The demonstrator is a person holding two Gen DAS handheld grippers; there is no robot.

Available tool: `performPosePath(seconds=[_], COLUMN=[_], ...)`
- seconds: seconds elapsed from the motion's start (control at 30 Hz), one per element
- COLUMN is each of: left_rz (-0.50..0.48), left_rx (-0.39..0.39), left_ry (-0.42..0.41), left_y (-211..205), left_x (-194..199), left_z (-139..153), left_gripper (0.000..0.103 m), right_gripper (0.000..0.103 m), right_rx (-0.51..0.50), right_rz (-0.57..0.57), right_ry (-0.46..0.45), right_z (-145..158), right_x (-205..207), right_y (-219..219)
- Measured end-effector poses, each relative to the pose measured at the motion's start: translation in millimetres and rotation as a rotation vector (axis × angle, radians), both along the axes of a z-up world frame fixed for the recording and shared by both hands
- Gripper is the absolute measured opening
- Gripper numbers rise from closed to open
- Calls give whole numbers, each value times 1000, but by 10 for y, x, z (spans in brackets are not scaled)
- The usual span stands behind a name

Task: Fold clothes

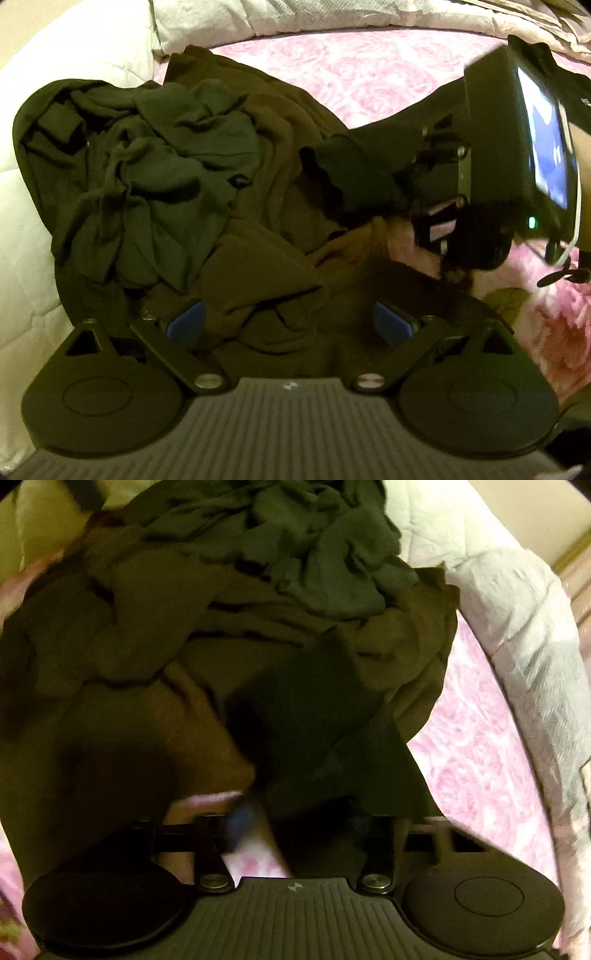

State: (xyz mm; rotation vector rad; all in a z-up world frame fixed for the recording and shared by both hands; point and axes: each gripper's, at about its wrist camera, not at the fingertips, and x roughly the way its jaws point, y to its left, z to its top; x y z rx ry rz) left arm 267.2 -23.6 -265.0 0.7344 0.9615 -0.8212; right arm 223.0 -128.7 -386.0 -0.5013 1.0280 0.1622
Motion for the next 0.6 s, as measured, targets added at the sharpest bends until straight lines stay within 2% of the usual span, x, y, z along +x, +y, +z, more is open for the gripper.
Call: performPosePath(seconds=[0.07, 0.13, 0.23, 0.37, 0.5, 0.6], left_rz=[-16, -39, -70, -143, -253, -334], left_rx=[-2, -10, -35, -75, -116, -150], left_ry=[-2, -12, 5, 35, 16, -3], left_y=[-34, -97, -256, -616, -1115, -1514], left_x=[-13, -50, -118, -294, -598, -899], left_z=[26, 66, 126, 212, 338, 450], left_gripper=[96, 96, 96, 96, 96, 96], right_gripper=[8, 7, 7, 7, 7, 7], right_rx=[50, 124, 300, 526, 597, 564], right_rz=[-31, -79, -238, -477, -674, -845], right_ry=[-16, -48, -134, -311, -527, -687], right_z=[140, 369, 838, 1501, 2171, 2516], right_x=[22, 23, -36, -374, -1110, -1981], right_y=[-89, -231, -668, -1593, -2711, -3558])
